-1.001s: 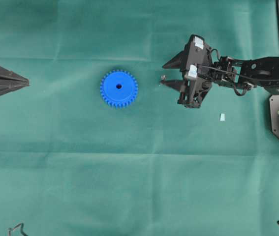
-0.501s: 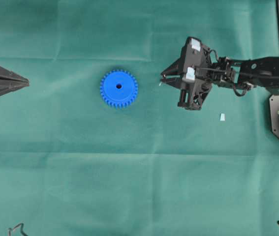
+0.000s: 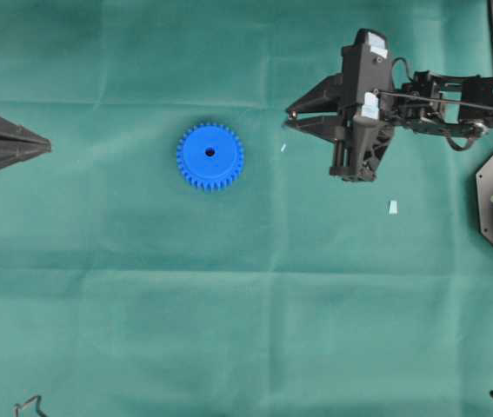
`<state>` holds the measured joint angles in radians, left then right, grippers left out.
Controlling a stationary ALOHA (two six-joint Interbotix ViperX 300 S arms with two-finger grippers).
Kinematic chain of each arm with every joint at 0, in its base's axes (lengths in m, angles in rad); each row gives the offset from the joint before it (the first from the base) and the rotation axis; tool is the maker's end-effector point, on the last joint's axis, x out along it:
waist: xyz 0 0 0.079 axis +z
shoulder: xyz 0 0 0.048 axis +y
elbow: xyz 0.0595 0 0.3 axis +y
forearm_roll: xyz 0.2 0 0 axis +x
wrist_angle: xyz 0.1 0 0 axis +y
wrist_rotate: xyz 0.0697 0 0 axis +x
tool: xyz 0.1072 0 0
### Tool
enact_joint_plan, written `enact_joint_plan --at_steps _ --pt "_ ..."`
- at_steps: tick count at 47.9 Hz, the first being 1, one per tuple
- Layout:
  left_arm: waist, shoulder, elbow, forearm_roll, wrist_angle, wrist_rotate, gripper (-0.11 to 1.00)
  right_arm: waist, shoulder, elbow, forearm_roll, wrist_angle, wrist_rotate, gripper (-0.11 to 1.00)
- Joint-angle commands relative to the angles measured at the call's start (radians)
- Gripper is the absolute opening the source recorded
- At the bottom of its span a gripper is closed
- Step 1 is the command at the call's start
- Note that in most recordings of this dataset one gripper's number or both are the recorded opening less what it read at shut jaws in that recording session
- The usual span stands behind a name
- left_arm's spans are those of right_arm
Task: Insert the shaft into the center hole of the gear.
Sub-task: 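Lift the shaft and carry it left over the blue gear's center hole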
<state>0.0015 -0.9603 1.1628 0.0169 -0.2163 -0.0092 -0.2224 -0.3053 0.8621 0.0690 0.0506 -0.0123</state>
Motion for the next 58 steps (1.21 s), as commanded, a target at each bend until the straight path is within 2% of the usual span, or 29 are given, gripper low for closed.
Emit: enact_joint_plan --at_steps 1,15,30,36,48,58 --pt "0.0 0.006 -0.026 0.003 -0.006 -0.002 0.0 0.002 -0.017 -0.021 0.0 0.005 0.002 0.19" --pt "0.0 0.011 -0.026 0.003 -0.006 -0.002 0.0 0.014 0.055 -0.092 0.0 -0.02 0.008 0.19" --pt "0.0 0.011 -0.026 0.003 -0.006 -0.003 0.0 0.054 0.236 -0.302 0.0 0.002 0.0 0.19" --pt "0.0 0.011 -0.025 0.003 -0.006 -0.003 0.0 0.061 0.284 -0.357 -0.002 0.017 -0.002 0.19" --pt "0.0 0.009 -0.026 0.003 -0.005 -0.003 0.0 0.063 0.31 -0.357 -0.002 0.012 0.005 0.19" --pt "0.0 0.009 -0.025 0.003 -0.005 -0.003 0.0 0.063 0.354 -0.333 0.006 -0.038 0.011 0.19"
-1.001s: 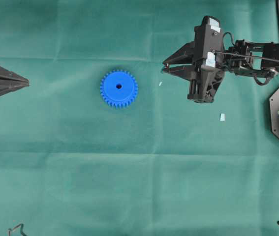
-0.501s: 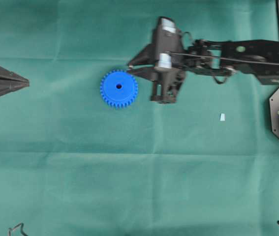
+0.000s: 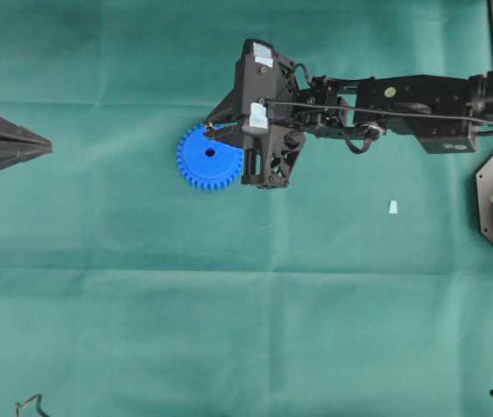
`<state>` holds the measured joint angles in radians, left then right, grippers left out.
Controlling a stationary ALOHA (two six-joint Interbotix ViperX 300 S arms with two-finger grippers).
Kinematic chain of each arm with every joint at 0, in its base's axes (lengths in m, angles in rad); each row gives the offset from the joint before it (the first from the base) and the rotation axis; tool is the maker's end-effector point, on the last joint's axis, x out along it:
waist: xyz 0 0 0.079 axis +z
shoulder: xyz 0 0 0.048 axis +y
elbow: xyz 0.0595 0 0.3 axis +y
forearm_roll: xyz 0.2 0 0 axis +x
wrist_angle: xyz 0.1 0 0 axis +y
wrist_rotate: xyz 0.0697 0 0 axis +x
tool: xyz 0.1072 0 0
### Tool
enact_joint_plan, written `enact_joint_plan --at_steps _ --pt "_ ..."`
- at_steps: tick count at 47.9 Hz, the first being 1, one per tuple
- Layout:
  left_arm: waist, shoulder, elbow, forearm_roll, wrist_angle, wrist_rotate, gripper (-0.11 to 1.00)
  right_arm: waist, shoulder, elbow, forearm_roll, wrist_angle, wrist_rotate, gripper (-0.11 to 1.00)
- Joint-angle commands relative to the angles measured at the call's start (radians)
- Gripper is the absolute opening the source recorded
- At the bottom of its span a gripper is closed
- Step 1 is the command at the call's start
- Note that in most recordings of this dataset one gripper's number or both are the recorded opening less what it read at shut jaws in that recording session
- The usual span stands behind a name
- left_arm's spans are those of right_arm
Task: Insert the shaft into the center hole of the gear.
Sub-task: 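Lift the shaft and carry it left over the blue gear's center hole, then align the held shaft above the gear hole and lower it in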
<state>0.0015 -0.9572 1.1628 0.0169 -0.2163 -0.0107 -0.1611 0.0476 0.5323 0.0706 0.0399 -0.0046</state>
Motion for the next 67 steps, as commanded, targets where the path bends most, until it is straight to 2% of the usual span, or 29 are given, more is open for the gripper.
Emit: enact_joint_plan --at_steps 1,20,55,67 --pt "0.0 0.008 -0.026 0.003 -0.005 -0.002 0.0 0.003 0.009 -0.002 0.006 -0.034 0.003 0.19" --pt "0.0 0.008 -0.026 0.003 -0.005 -0.002 0.0 0.003 0.08 0.0 0.015 -0.066 0.003 0.19" --pt "0.0 0.008 -0.025 0.003 -0.005 -0.002 0.0 0.023 0.012 0.002 0.025 -0.086 0.006 0.19" --pt "0.0 0.008 -0.026 0.003 -0.005 -0.002 0.0 0.043 0.034 0.018 0.028 -0.146 0.041 0.19"
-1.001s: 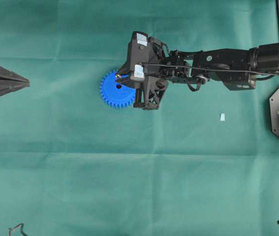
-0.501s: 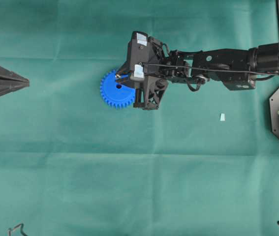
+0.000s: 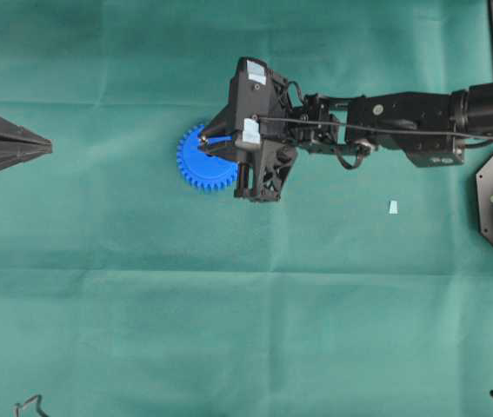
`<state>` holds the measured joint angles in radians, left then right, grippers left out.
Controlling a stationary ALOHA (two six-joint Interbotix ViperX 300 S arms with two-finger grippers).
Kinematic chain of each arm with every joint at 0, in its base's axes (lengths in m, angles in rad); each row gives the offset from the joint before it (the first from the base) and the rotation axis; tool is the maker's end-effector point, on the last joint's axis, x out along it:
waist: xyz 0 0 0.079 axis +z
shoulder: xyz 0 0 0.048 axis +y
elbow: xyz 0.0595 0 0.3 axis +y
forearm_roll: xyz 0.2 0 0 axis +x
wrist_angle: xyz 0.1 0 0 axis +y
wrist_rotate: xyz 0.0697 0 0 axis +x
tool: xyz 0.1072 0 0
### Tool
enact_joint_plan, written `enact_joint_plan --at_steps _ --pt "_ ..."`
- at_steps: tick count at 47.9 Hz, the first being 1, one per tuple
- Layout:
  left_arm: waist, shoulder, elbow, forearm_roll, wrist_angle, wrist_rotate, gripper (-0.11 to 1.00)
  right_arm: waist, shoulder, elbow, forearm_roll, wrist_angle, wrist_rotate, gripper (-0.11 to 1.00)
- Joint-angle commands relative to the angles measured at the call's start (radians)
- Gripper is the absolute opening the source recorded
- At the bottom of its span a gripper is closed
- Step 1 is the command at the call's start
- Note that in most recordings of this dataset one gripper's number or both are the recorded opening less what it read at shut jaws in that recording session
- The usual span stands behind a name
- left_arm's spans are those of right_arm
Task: Insert the shaft into the center hole of the gear.
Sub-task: 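Align the held shaft above the gear hole and lower it in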
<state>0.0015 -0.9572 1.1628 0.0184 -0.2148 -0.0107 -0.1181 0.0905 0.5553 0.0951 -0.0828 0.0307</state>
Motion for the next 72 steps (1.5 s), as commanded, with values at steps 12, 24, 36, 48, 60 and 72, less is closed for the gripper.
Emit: enact_joint_plan --at_steps 12,24,36,48,60,72 --pt "0.0 0.008 -0.026 0.002 -0.006 -0.002 0.0 0.0 0.034 0.006 0.006 -0.043 0.017 0.19" --pt "0.0 0.008 -0.026 0.002 -0.006 -0.003 0.0 0.0 0.046 0.008 0.008 -0.058 0.017 0.19" --pt "0.0 0.006 -0.026 0.002 -0.006 -0.003 0.0 -0.008 0.038 0.008 0.008 -0.06 0.015 0.19" --pt "0.0 0.006 -0.026 0.002 -0.006 -0.003 0.0 -0.012 -0.002 0.008 0.003 -0.06 0.012 0.19" --pt "-0.002 0.008 -0.026 0.002 -0.006 -0.003 0.0 -0.012 0.008 0.018 0.005 -0.1 0.014 0.19" --pt "0.0 0.008 -0.026 0.002 -0.006 -0.003 0.0 -0.012 0.035 0.035 0.014 -0.14 0.017 0.19"
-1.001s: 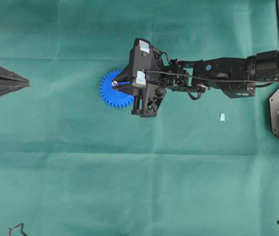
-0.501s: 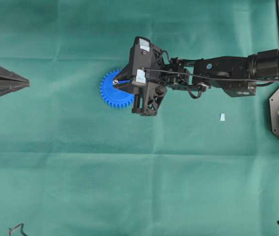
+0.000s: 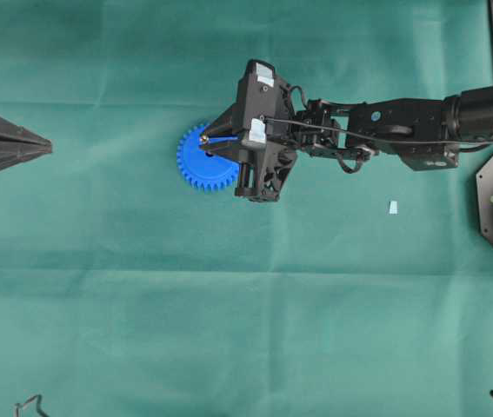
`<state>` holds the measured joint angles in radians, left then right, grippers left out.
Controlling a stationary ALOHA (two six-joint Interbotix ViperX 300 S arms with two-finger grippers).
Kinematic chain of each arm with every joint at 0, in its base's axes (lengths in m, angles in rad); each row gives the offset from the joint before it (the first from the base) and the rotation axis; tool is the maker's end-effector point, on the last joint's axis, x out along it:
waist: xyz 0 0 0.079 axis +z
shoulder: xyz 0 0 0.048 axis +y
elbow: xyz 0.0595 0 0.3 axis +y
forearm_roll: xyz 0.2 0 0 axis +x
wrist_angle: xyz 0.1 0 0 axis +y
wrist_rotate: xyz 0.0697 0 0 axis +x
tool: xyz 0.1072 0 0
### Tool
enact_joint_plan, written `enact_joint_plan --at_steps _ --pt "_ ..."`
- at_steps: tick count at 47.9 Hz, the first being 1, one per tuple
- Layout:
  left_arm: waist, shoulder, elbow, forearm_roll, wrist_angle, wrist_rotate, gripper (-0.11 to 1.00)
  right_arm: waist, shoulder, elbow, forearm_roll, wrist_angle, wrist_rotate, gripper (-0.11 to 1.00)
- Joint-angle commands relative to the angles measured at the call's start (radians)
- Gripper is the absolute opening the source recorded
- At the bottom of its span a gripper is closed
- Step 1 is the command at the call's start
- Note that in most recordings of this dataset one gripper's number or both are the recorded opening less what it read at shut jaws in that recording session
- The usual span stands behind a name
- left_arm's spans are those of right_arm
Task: Insert the shaft into the center hole of the gear.
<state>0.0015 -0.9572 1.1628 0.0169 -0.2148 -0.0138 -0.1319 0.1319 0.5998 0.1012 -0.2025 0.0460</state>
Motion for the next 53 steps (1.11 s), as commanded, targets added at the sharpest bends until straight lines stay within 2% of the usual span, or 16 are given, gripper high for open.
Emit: enact_joint_plan --at_steps 1,53 --pt "0.0 0.008 -0.026 0.003 -0.006 0.0 0.0 0.002 0.0 -0.009 0.009 -0.02 0.002 0.19" --pt "0.0 0.008 -0.026 0.003 -0.006 0.002 0.0 0.002 0.066 0.002 0.023 -0.035 0.002 0.19"
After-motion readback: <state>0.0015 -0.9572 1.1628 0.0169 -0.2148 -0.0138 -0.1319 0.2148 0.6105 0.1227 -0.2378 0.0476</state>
